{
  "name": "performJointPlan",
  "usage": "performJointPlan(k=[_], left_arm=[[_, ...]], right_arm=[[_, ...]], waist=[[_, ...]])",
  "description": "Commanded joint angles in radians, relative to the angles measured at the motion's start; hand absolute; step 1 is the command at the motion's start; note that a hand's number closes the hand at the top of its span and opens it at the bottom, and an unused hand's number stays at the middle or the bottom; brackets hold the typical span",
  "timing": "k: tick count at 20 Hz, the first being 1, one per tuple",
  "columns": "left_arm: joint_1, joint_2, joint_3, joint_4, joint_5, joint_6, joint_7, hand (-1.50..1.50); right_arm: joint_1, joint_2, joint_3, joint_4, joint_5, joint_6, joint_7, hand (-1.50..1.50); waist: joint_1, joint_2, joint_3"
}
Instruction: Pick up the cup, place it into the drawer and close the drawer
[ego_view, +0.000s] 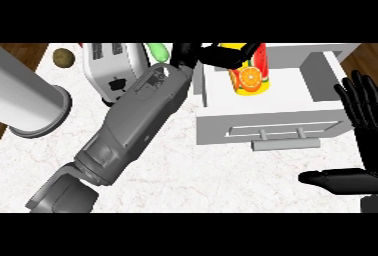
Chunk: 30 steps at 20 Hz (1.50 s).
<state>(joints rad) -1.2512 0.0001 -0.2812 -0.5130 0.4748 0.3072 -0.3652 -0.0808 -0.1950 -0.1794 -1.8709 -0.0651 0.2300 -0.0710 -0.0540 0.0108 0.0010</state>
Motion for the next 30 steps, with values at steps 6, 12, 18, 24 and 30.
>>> performJointPlan(k=[6, 12, 18, 24, 30], left_arm=[[-0.032, 0.0, -0.23, 0.089, 0.072, 0.102, 0.062, 1.5], [-0.021, 0.0, -0.354, 0.057, 0.107, 0.143, 0.134, -1.5], [-0.005, 0.0, -0.398, 0.107, 0.102, 0.183, 0.074, -1.5], [0.001, 0.0, -0.38, 0.014, 0.169, 0.214, -0.026, -1.5], [-0.026, 0.0, -0.339, -0.045, 0.217, 0.226, -0.024, -1.5]], right_arm=[[-0.065, 0.005, 0.023, 0.035, 0.012, 0.0, -0.002, -1.5], [-0.055, -0.004, 0.017, 0.027, 0.003, 0.014, 0.001, -1.5], [-0.058, -0.033, -0.031, 0.033, -0.057, 0.052, -0.018, -1.5], [-0.066, 0.02, 0.014, 0.0, -0.189, 0.098, 0.051, -1.5], [-0.044, -0.053, 0.023, -0.082, -0.175, 0.147, 0.102, 1.5]], waist=[[-0.037, 0.01, 0.001], [-0.043, 0.009, 0.001], [-0.047, 0.013, 0.001], [-0.032, 0.006, 0.0], [0.016, -0.006, -0.001]])
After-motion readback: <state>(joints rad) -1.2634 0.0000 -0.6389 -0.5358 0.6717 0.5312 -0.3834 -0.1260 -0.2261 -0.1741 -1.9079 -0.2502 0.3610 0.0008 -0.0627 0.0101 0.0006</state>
